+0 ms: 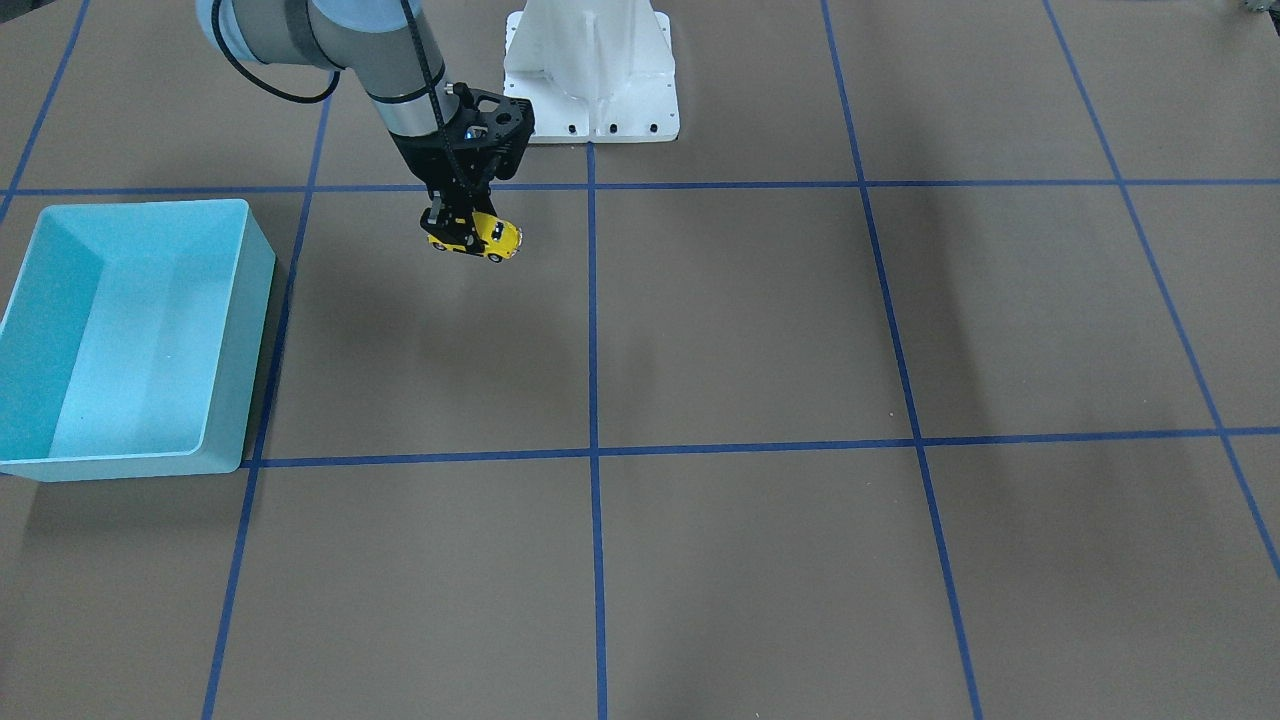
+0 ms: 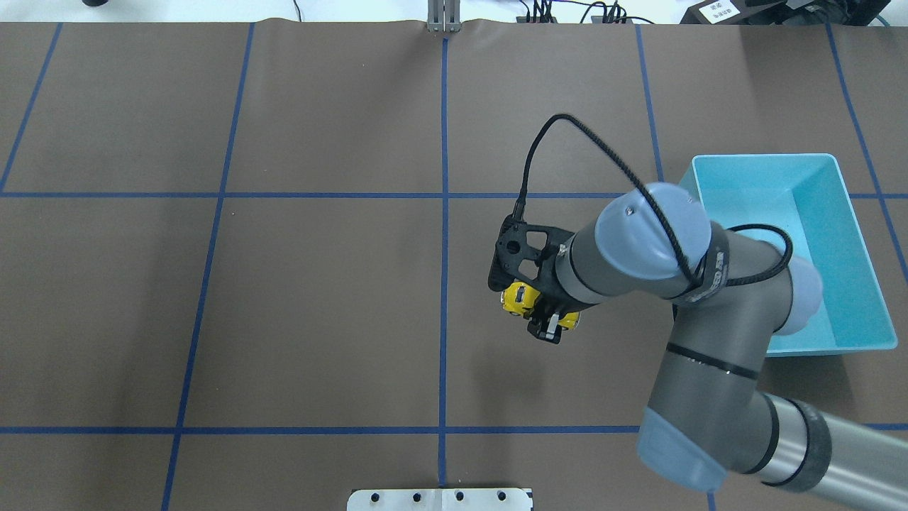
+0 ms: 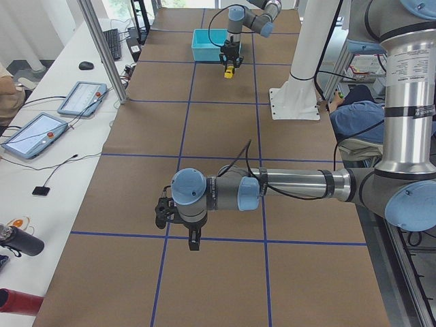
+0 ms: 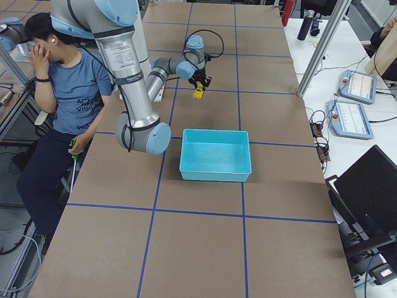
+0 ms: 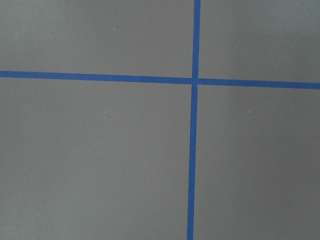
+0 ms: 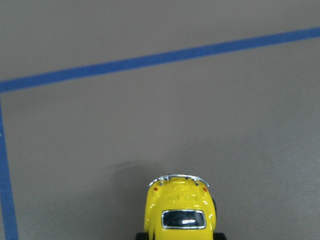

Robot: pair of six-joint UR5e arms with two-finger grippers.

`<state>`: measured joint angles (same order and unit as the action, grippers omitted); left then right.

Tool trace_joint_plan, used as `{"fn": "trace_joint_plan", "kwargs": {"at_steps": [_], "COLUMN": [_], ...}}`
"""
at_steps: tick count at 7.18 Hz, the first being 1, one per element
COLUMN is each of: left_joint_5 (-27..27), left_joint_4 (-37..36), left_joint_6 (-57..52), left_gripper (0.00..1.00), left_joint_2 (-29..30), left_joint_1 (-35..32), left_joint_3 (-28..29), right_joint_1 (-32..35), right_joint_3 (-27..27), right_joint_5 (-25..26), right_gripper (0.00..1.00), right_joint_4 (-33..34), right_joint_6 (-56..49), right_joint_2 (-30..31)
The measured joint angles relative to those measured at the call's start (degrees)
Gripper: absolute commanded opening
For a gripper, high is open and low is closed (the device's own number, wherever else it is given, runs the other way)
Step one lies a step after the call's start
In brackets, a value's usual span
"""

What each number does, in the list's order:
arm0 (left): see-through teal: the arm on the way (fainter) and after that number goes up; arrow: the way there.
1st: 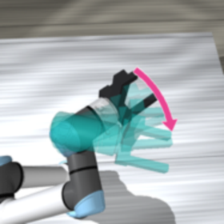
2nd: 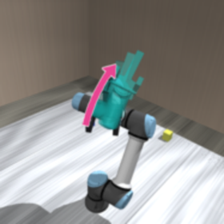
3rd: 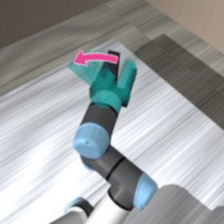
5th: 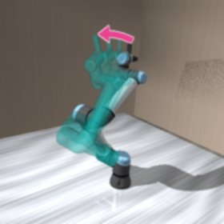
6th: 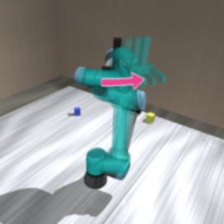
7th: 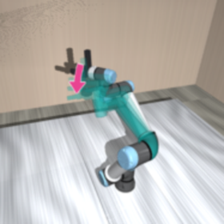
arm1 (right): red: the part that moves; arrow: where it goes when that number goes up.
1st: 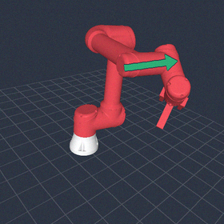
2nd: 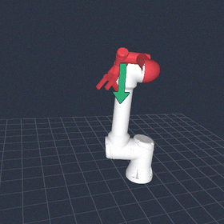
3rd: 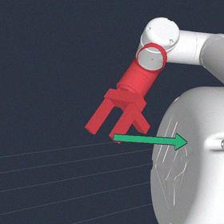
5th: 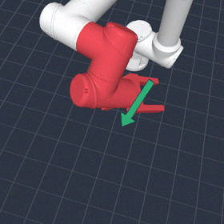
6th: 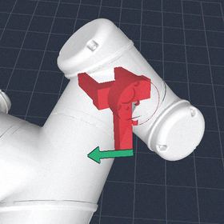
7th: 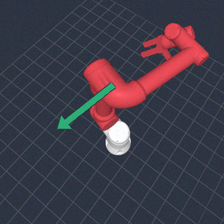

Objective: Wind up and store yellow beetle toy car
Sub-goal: 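Lift the car with the right gripper and carry it over the blue bin, then lower the car into the blue bin and open the right gripper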

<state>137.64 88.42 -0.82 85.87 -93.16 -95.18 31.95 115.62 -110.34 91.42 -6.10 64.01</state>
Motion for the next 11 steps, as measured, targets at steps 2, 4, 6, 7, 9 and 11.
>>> {"fn": "trace_joint_plan", "kwargs": {"at_steps": [2, 4, 6, 7, 9, 11], "left_joint_5": [0.0, -0.05, -0.07, -0.01, 0.06, 0.11], "left_joint_4": [0.0, 0.0, 0.0, 0.0, -0.06, -0.05], "left_joint_6": [-0.05, -0.05, -0.06, -0.06, -0.02, -0.05], "left_gripper": [1.0, 1.0, 1.0, 1.0, 1.0, 1.0], "left_joint_2": [0.0, 0.0, 0.0, 0.0, 0.01, 0.0], "left_joint_1": [0.0, 0.0, 0.0, 0.0, 0.0, 0.0], "left_joint_3": [0.0, 0.0, 0.0, -0.02, -0.06, -0.06], "right_joint_1": [12.0, 23.1, 28.13, 28.72, 28.58, 27.01], "right_joint_3": [4.81, 7.4, 3.95, 0.37, -6.87, -13.34], "right_joint_5": [-8.74, -16.47, -19.7, -19.99, -20.0, -19.93], "right_gripper": [0.0, 0.0, 0.0, 0.0, 0.0, 0.0], "right_joint_4": [7.4, 8.4, -0.82, -6.4, -13.07, -19.71], "right_joint_6": [-15.67, -34.76, -46.13, -47.67, -47.93, -45.64], "right_joint_2": [2.92, 14.56, 25.78, 28.23, 27.91, 27.08]}}
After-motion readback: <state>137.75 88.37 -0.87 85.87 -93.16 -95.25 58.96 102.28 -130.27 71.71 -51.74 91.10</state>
